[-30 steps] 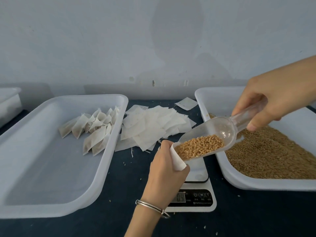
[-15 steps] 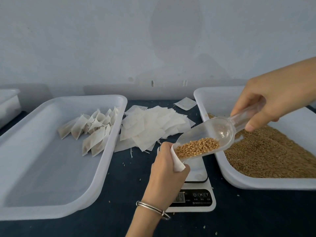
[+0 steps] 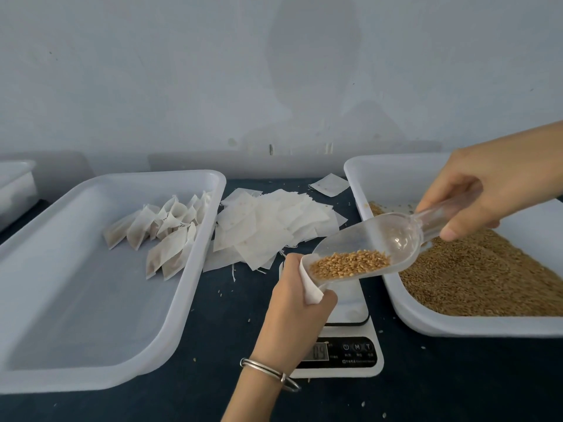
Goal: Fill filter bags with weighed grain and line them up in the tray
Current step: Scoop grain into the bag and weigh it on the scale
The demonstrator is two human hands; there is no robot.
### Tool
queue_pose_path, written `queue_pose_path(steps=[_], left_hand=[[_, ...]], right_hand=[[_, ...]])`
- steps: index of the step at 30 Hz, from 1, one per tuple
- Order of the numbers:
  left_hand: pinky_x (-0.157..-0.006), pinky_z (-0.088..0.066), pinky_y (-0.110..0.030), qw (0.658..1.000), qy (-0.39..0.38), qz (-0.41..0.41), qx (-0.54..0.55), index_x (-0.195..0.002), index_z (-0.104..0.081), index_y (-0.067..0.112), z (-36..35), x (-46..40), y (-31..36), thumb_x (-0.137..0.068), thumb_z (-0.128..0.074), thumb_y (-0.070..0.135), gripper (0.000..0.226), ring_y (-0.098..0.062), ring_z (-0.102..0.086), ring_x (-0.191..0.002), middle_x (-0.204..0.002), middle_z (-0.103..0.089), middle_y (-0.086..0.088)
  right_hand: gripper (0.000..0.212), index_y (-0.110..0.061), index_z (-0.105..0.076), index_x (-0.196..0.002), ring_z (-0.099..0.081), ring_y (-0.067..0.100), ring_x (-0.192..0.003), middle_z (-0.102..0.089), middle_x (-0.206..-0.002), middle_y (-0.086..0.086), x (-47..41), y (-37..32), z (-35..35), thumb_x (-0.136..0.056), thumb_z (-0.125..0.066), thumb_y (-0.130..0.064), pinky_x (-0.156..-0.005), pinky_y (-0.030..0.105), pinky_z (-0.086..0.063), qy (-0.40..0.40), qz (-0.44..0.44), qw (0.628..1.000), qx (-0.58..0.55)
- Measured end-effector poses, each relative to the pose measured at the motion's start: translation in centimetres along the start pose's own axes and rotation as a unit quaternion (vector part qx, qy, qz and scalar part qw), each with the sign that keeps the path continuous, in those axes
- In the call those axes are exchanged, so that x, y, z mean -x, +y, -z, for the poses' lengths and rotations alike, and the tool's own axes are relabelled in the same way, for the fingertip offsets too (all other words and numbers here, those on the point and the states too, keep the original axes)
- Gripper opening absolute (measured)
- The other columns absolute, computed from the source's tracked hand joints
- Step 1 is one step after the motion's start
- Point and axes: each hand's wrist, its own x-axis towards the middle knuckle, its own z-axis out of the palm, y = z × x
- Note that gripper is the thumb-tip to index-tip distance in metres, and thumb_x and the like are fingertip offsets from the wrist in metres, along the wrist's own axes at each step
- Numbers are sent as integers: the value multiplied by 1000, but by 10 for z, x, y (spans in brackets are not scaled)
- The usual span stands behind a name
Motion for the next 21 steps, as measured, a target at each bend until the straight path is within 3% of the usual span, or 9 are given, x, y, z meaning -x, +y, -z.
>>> queue_pose_path(steps=[4,7,10,13,15,17,18,21], left_hand=[[-50,-42,-13,999,3,24,42,-93,-50,23,3,-3,-4,-75,-56,15,20,4,-48,-57,-87,-54,-3],[-53,-43,-18,994,57,33,83,-84,-49,23,9,-15,-7,-72,-54,20,13,0,-45,-56,-75,-50,5],[-52,-41,-15,994,99,-23,33,-89,-48,20,18,-38,-9,-85,-56,11,13,0,-42,-57,-75,-48,8],[-49,-37,-12,995,33,-51,-77,-106,-45,20,13,-57,-10,-90,-52,9,21,-6,-43,-59,-74,-47,6],[-58,-36,-16,986,-25,-66,-149,-123,-42,19,1,-63,-12,-90,-49,3,37,-11,-42,-69,-80,-47,4],[-75,-39,-21,971,-73,-93,-206,-133,-40,23,-12,-63,-16,-89,-45,-2,51,-15,-46,-88,-101,-52,-1],[-80,-39,-19,965,-87,-106,-222,-133,-42,26,-17,-62,-17,-88,-45,-3,54,-16,-46,-96,-107,-52,-1],[-73,-31,-3,965,-80,-124,-216,-114,-59,22,-25,-59,-19,-85,-47,-3,40,-16,-48,-98,-97,-48,3]], right_hand=[[40,-53,-69,-96,-56,2,-52,-69,-70,-1,1,14,-6,-60,-68,-68,-55,10,-42,-10,16,998,-68],[49,-45,-70,-100,-57,5,-55,-68,-70,2,4,28,-14,-53,-72,-62,-52,12,-44,1,31,989,-148],[50,-32,-74,-99,-57,9,-56,-65,-69,3,4,46,-27,-55,-78,-55,-51,14,-46,64,20,964,-257],[42,-27,-73,-101,-57,14,-60,-67,-70,2,-4,67,-43,-61,-78,-36,-57,25,-50,181,-32,921,-342],[36,-27,-70,-101,-59,13,-62,-68,-70,-1,-13,77,-57,-65,-69,-30,-58,23,-52,252,-69,894,-365],[31,-27,-66,-102,-59,15,-67,-68,-77,2,-22,82,-74,-71,-66,-26,-56,25,-49,297,-97,871,-380],[29,-26,-65,-104,-58,16,-68,-68,-82,4,-27,85,-82,-75,-66,-22,-57,26,-46,312,-109,861,-386],[21,-24,-65,-102,-57,15,-66,-67,-85,6,-40,91,-99,-83,-63,-15,-58,25,-44,329,-127,844,-404]])
